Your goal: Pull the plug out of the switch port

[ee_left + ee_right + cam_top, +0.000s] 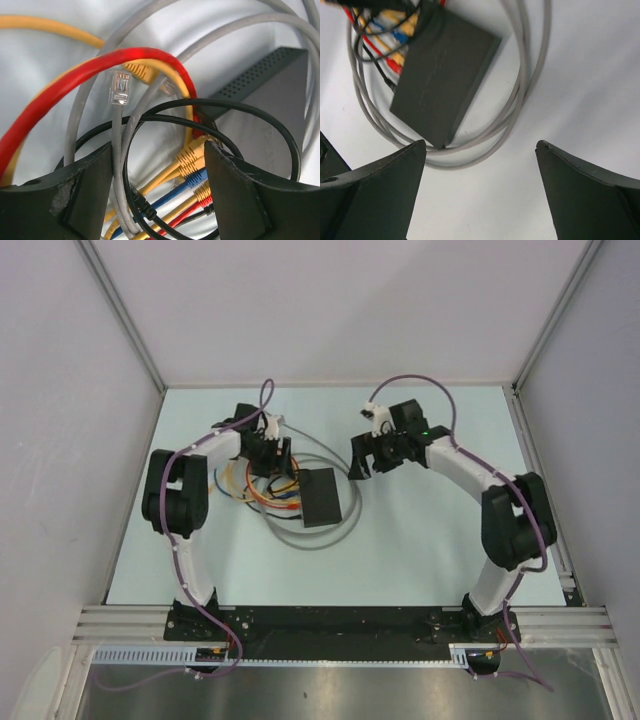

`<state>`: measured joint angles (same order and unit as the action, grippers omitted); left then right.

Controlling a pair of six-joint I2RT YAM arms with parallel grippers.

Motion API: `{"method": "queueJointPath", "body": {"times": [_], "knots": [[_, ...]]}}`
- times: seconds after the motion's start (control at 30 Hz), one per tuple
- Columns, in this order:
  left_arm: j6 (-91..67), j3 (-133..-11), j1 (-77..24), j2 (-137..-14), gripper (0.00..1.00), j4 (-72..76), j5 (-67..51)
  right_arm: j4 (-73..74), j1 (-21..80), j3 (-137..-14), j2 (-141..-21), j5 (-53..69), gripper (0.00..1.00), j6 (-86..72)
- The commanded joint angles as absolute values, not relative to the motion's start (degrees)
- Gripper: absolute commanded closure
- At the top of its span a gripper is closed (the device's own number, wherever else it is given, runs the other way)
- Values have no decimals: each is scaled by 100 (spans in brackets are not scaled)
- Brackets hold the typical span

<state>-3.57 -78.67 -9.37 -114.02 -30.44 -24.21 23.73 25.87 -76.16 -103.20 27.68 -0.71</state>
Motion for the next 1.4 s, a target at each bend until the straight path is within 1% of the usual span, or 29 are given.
{"method": "queueJointPath", "body": {"times": [0.0, 0.03, 0.13, 0.17, 0.2, 0.23, 0.27, 0.33, 0.37, 0.4, 0.43, 0.47, 0.53, 0.57, 0.63, 0.67, 0.7, 0.83, 0.93, 1.03, 1.13, 1.17, 1.23, 1.27, 1.33, 1.37], "knots": [[-729, -7989, -1564, -11409, 25, -3103, -3059, 2601, 2102, -7339, -9555, 2821, 3, 237], [-729, -8033, -1686, -11365, 24, -3137, -3015, 2636, 2057, -7313, -9449, 2786, 3, 385], [-712, -8279, -1653, -11075, 22, -3286, -2787, 2760, 2048, -7286, -9300, 2760, 4, 842], [-677, -8323, -1626, -10926, 15, -3278, -2638, 2742, 2074, -7286, -9281, 2768, 4, 913], [-633, -8323, -1582, -10768, 12, -3235, -2558, 2716, 2109, -7277, -9281, 2760, 4, 940], [-572, -8271, -1486, -10358, 11, -3147, -2575, 2690, 2205, -7286, -9281, 2708, 4, 949], [-467, -8184, -1416, -10145, 7, -2851, -2671, 2637, 2250, -7277, -9290, 2707, 5, 949], [190, -7850, -1345, -9505, 6, -2568, -3058, 2602, 2381, -7277, -9316, 2768, 7, 932], [524, -7744, -1371, -9344, 5, -2506, -3119, 2549, 2451, -7286, -9395, 2803, 11, 888], [1154, -7500, -1397, -9169, 5, -2522, -3190, 2514, 2513, -7286, -9448, 2839, 16, 870], [1465, -7367, -1450, -8941, 5, -2566, -3321, 2488, 2566, -7295, -9509, 2969, 23, 827], [1764, -7235, -1485, -8817, 6, -2714, -3427, 2383, 2671, -7295, -9571, 3066, 37, 713], [2406, -6769, -1616, -8605, 6, -2734, -3559, 2268, 2742, -7295, -9782, 3242, 53, 563], [2582, -6602, -1669, -8404, 6, -2690, -3577, 2172, 2812, -7304, -9852, 3278, 71, 502], [3031, -6224, -1914, -8271, 7, -2584, -3638, 2127, 2874, -7330, -10098, 3331, 85, 413], [3154, -6144, -2020, -8236, 7, -2567, -3595, 2136, 2935, -7417, -10203, 3348, 96, 430], [3338, -5987, -2143, -8244, 7, -2488, -3525, 2162, 2944, -7479, -10352, 3375, 99, 457], [3288, -5661, -2688, -8393, 7, -1936, -3051, 2224, 2874, -7813, -10826, 3436, 100, 203], [3015, -5441, -2873, -8481, 6, -1269, -2480, 2232, 2751, -7971, -11056, 3638, 100, 45], [2953, -5370, -2935, -8595, 6, -1064, -2180, 2259, 2768, -8042, -11136, 3788, 100, 53], [2866, -5432, -2944, -8762, 10, -1020, -1864, 2268, 2865, -8042, -11206, 3736, 100, 70], [2804, -5458, -2944, -8797, 15, -993, -1820, 2259, 2874, -8042, -11258, 3727, 100, 88], [2672, -5502, -2936, -8842, 21, -967, -1591, 2233, 2900, -8042, -11303, 3657, 100, 105], [2585, -5537, -2936, -8842, 27, -941, -1539, 2224, 2900, -8042, -11355, 3639, 100, 97], [2558, -5607, -2927, -8903, 35, -1010, -1468, 2206, 2909, -8051, -11399, 3577, 100, 97], [2462, -5668, -2935, -8999, 44, -1098, -1433, 2206, 2927, -8059, -11417, 3551, 100, 97]]}}
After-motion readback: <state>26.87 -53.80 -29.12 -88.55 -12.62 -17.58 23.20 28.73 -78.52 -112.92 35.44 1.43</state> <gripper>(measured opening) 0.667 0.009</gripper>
